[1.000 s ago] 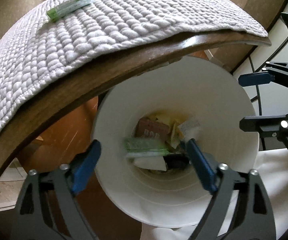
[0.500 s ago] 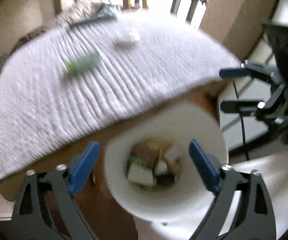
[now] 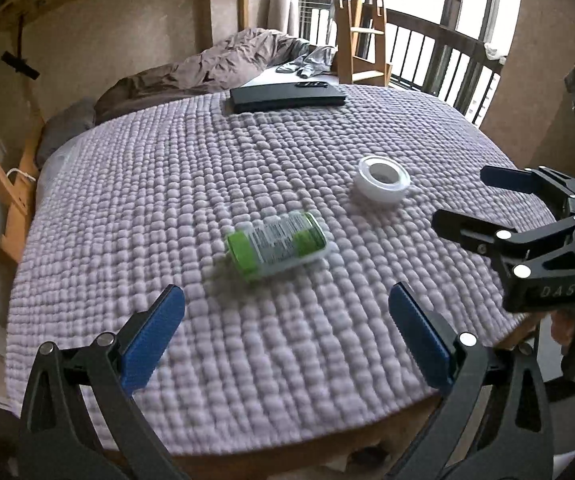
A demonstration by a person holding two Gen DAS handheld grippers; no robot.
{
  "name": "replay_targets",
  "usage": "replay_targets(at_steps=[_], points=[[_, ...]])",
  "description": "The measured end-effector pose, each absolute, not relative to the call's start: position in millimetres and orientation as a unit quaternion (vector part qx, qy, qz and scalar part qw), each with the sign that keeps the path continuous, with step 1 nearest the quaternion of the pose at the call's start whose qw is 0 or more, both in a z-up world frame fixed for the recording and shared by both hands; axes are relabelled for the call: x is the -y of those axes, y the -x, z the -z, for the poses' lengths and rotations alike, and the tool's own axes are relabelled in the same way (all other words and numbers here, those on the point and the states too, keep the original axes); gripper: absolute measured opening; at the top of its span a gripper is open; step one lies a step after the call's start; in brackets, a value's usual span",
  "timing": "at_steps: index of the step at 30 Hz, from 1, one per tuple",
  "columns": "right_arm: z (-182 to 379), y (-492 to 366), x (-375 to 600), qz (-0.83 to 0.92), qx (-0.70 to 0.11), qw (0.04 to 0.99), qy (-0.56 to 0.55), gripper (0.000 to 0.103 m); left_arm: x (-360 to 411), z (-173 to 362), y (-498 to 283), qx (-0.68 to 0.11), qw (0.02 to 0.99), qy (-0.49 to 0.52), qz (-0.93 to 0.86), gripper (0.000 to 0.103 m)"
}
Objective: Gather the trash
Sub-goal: 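Grasp the white tape roll with the right tool while the left tool grasps the green tube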
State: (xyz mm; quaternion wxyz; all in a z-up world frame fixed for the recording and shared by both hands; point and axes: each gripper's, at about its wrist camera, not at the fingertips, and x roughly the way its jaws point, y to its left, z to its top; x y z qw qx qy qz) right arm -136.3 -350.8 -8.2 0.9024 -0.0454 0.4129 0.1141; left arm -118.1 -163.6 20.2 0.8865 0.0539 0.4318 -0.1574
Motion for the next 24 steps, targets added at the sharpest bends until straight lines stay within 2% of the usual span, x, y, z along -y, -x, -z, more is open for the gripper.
replay_targets(at_steps=[4, 7, 11, 17, 21, 24], points=[[17, 110, 350, -0.121, -0.426, 0.896, 0.026, 0.098, 162, -11, 102, -0.437, 0.886, -0.051, 0.145, 0.102], [25, 97, 349, -0.122, -0.433, 0.893, 0.019, 0.09, 163, -5, 92, -0.439, 0.886, -0.044, 0.141, 0.102], [31, 85, 344, -0.127, -0.438, 0.89, 0.019, 0.088, 165, 2, 79, -0.442, 0.886, -0.04, 0.134, 0.101], [39, 76, 339, -0.132, -0.443, 0.886, 0.023, 0.079, 169, 8, 65, -0.447, 0.884, -0.043, 0.134, 0.078], [41, 73, 335, -0.136, -0.441, 0.886, 0.033, 0.069, 172, 9, 62, -0.444, 0.884, -0.048, 0.134, 0.073], [43, 72, 333, -0.137, -0.441, 0.886, 0.037, 0.055, 171, 9, 62, -0.442, 0.885, -0.048, 0.135, 0.073]])
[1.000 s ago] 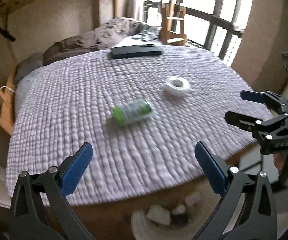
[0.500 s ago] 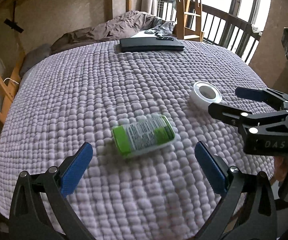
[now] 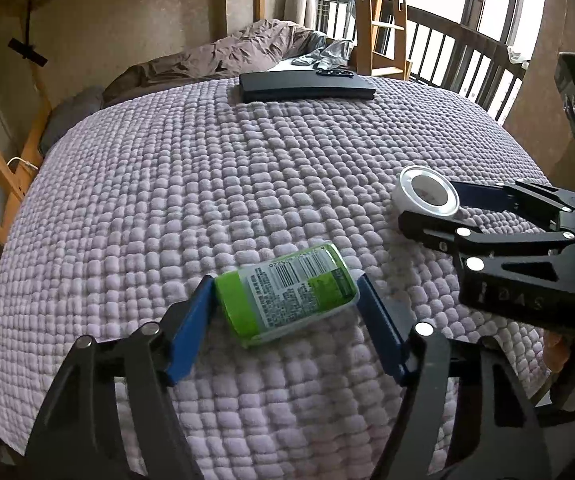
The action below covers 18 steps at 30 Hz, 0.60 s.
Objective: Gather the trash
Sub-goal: 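Grasp the white tape roll with the right tool while the left tool grasps the green tube, then carry the tape roll and green tube with both tools over the white bin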
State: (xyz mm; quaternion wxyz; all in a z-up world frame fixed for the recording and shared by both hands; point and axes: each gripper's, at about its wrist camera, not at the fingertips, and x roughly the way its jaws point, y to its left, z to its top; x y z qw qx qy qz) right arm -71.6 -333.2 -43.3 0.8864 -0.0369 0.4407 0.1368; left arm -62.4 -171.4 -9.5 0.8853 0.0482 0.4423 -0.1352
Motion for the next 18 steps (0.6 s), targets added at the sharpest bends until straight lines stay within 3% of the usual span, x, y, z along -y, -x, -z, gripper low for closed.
replay_targets(at_steps=[1, 18], points=[[43, 71, 333, -0.136, -0.438, 0.888, 0.039, 0.05, 171, 9, 62, -0.442, 0.886, -0.048, 0.135, 0.072], [30, 81, 344, -0.141, -0.431, 0.891, 0.017, 0.049, 170, 1, 68, -0.441, 0.885, -0.044, 0.142, 0.072]])
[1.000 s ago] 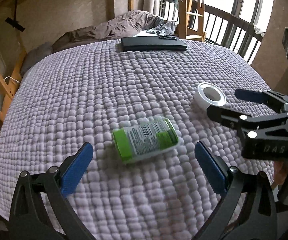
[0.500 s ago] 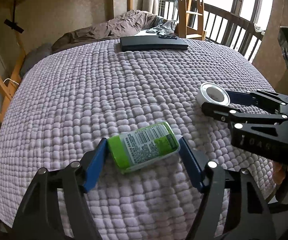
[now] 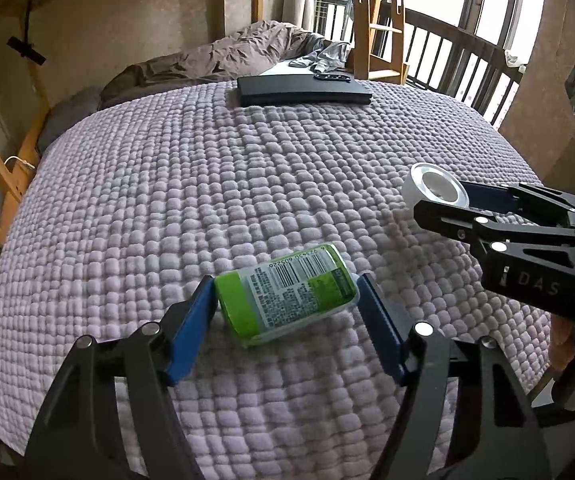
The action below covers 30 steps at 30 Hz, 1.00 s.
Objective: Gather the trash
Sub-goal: 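Carry the tape roll and green tube with both tools over the white bin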
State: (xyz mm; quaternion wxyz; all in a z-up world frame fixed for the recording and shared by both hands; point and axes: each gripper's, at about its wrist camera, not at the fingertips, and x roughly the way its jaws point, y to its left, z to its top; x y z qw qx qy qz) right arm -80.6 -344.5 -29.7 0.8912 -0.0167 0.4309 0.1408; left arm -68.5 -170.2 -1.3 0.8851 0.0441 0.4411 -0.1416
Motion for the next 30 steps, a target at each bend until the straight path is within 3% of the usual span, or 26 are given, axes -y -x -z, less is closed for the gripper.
replay_targets(at_steps=[30], points=[[11, 133, 354, -0.145, -0.444, 0.884, 0.011, 0.049, 164, -32, 106, -0.427, 0.887, -0.037, 0.171, 0.072]])
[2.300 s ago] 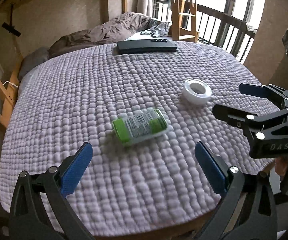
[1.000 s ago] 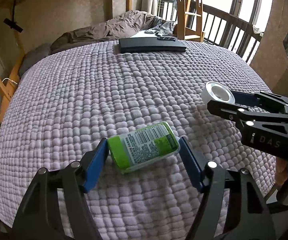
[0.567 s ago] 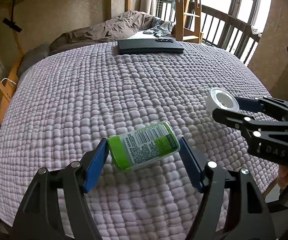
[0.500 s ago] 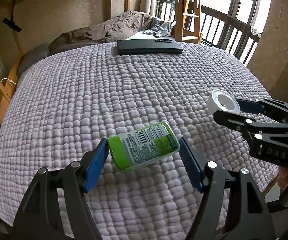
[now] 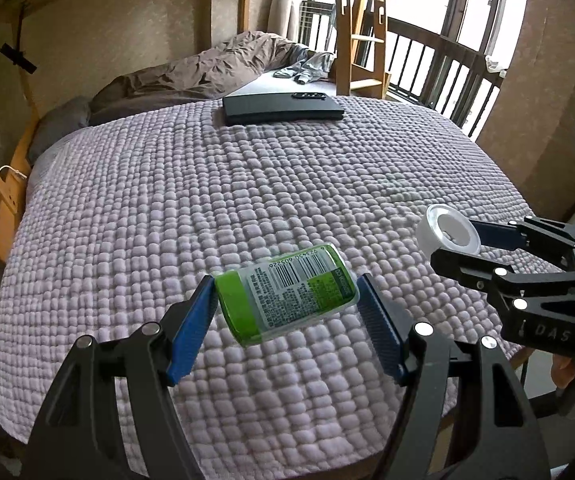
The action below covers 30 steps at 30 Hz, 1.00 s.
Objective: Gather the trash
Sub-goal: 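Carry the tape roll and green tube with both tools over the white bin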
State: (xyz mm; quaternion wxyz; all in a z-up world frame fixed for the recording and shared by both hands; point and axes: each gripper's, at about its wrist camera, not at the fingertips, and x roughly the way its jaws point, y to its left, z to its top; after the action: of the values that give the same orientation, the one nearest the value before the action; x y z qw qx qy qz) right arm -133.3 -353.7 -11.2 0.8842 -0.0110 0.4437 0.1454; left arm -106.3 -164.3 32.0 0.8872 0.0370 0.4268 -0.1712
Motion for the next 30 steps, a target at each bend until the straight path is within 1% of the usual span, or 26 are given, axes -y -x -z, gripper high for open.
replay_targets(at_steps=[12, 30], points=[[4, 165, 359, -0.157, -0.445, 0.882, -0.001, 0.049, 157, -42, 139, -0.425, 0.883, -0.049, 0.191, 0.072], [-2, 226, 368, -0.202, -0.451, 0.869, -0.01, 0.049, 150, -41, 189, -0.439, 0.868, -0.064, 0.225, 0.072]])
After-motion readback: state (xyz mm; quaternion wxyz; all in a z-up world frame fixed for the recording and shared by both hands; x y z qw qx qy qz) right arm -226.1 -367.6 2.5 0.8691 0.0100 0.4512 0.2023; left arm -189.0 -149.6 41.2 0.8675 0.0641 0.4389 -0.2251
